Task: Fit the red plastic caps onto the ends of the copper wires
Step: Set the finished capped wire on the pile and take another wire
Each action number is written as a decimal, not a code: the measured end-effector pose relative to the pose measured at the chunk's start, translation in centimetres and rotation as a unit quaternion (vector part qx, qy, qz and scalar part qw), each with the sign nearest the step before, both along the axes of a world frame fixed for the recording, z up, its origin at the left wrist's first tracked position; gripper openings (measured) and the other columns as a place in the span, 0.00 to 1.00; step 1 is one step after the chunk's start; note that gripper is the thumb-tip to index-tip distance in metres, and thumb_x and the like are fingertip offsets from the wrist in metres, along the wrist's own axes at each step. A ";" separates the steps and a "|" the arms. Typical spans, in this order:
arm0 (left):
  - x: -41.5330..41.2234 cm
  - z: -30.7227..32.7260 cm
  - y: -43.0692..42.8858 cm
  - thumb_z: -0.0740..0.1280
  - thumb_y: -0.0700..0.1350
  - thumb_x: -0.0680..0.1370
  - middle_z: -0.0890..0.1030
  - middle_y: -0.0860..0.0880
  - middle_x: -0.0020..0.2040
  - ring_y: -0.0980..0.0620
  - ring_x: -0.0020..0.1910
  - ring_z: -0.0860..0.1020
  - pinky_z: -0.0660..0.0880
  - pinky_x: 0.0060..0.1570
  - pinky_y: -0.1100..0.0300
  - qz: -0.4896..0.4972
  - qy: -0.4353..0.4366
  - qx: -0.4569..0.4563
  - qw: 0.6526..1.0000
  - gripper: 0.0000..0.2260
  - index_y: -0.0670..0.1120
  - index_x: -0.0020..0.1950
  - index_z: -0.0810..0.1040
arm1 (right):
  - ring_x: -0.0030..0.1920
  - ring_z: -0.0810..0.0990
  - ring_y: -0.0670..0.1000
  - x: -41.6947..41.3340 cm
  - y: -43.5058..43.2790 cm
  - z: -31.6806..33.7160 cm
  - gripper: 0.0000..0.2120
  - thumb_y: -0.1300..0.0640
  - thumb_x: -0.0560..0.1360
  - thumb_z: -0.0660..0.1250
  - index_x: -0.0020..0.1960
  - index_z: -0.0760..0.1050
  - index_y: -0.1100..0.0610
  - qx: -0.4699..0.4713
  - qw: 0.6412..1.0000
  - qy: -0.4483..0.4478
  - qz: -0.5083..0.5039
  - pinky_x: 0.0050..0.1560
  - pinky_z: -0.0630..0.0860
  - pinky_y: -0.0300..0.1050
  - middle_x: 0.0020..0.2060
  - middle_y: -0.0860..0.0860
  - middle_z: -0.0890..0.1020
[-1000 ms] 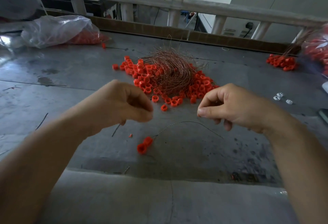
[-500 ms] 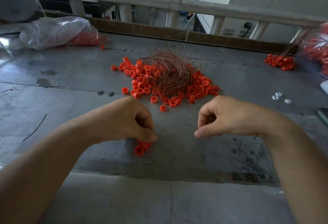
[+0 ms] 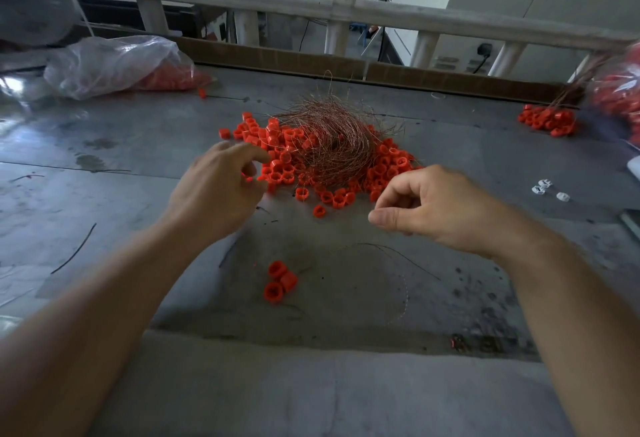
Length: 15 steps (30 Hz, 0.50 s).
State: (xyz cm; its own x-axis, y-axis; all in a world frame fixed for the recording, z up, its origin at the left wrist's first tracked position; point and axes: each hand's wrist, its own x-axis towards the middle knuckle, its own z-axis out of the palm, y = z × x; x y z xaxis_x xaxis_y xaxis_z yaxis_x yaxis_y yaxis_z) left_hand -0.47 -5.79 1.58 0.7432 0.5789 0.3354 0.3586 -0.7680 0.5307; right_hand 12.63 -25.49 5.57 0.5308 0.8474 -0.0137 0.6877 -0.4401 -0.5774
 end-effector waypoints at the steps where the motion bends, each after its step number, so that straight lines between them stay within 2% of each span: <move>1: 0.2 -0.4 0.1 0.67 0.39 0.74 0.74 0.50 0.47 0.52 0.44 0.72 0.69 0.46 0.58 -0.014 0.011 0.007 1.000 0.15 0.48 0.61 0.77 | 0.31 0.74 0.34 0.0 0.1 -0.1 0.08 0.46 0.67 0.71 0.37 0.77 0.49 -0.005 1.000 -0.006 -0.002 0.34 0.72 0.30 0.28 0.42 0.77; 3: 0.5 -0.9 0.3 0.66 0.39 0.75 0.72 0.49 0.49 0.50 0.47 0.71 0.69 0.50 0.56 -0.034 0.031 0.020 0.999 0.17 0.48 0.63 0.76 | 0.30 0.73 0.34 -0.1 0.2 -0.4 0.07 0.47 0.68 0.71 0.36 0.76 0.48 -0.009 1.000 -0.018 -0.004 0.35 0.70 0.32 0.28 0.41 0.76; 5: 0.7 -1.2 0.4 0.66 0.39 0.75 0.72 0.49 0.47 0.47 0.48 0.72 0.70 0.51 0.54 -0.039 0.050 0.037 0.997 0.14 0.47 0.61 0.78 | 0.29 0.73 0.32 -0.1 0.3 -0.7 0.08 0.47 0.68 0.71 0.35 0.75 0.48 -0.012 1.000 -0.026 -0.003 0.33 0.67 0.29 0.28 0.41 0.76; 9: 0.8 -1.0 0.8 0.69 0.41 0.73 0.73 0.49 0.42 0.49 0.43 0.71 0.67 0.45 0.57 -0.034 0.045 0.051 0.997 0.09 0.47 0.53 0.81 | 0.29 0.72 0.32 -0.1 0.6 -1.1 0.08 0.47 0.69 0.70 0.35 0.75 0.47 -0.027 0.999 -0.042 0.003 0.30 0.67 0.26 0.28 0.41 0.75; 12: 0.6 -0.9 0.8 0.71 0.42 0.72 0.74 0.49 0.41 0.50 0.42 0.72 0.65 0.43 0.59 -0.025 0.047 0.043 0.998 0.05 0.46 0.48 0.81 | 0.31 0.73 0.36 0.1 0.8 -1.4 0.08 0.48 0.70 0.69 0.35 0.74 0.47 -0.031 0.997 -0.069 -0.003 0.32 0.67 0.24 0.30 0.41 0.76; 15: 0.2 -0.5 0.5 0.72 0.44 0.71 0.78 0.51 0.41 0.52 0.41 0.75 0.67 0.40 0.60 -0.020 0.018 0.010 1.000 0.04 0.50 0.39 0.78 | 0.36 0.74 0.40 0.4 1.0 -1.9 0.07 0.48 0.71 0.68 0.37 0.74 0.47 -0.017 0.994 -0.105 -0.026 0.33 0.68 0.28 0.34 0.41 0.76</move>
